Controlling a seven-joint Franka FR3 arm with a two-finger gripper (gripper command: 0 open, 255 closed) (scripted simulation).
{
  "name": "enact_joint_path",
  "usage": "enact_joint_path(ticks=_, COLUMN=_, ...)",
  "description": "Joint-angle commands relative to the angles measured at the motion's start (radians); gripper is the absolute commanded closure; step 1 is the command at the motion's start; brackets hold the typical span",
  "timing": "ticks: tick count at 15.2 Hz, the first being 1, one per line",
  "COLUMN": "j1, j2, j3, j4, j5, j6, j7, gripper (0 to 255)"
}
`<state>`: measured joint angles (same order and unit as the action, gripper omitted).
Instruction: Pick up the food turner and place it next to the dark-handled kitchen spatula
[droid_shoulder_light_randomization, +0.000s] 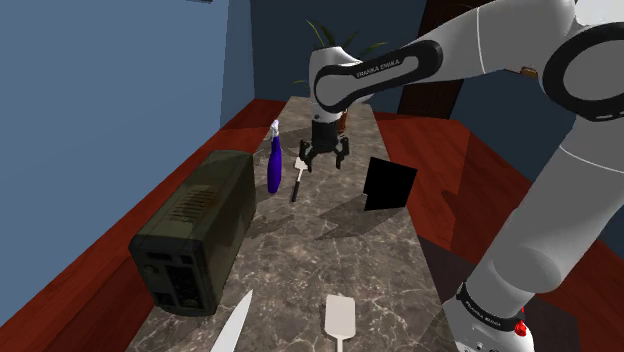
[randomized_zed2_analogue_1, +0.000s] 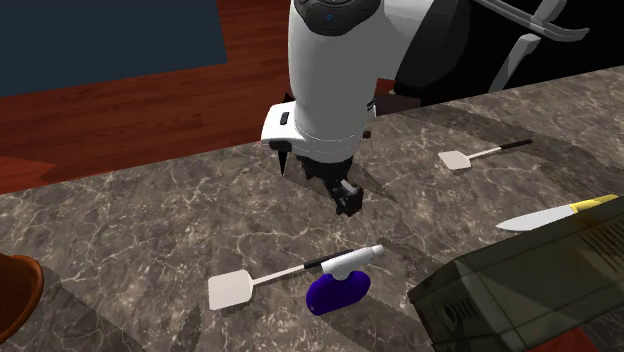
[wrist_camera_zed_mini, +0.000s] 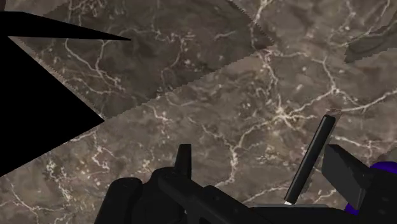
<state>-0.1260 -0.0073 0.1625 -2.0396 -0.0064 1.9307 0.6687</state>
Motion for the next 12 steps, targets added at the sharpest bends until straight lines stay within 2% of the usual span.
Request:
enact_joint_path(ticks=1, j1=-0.003, j2=0.072, j3=-0.003, j4=0.062, j5=0.001, j6=0.02, j7=0.058, gripper=0)
enact_joint_path(ticks=10, j1=-0.019, j2=0.387, j3=-0.051, j4=0.367, j5=0.017, j6=0.077, j7=0.257, gripper=0)
enact_joint_path(ticks=12, j1=-0.02, j2=0.413, j3=-0.055, j4=0.384, j5=0.019, j6=0.09, j7=0.27, gripper=0)
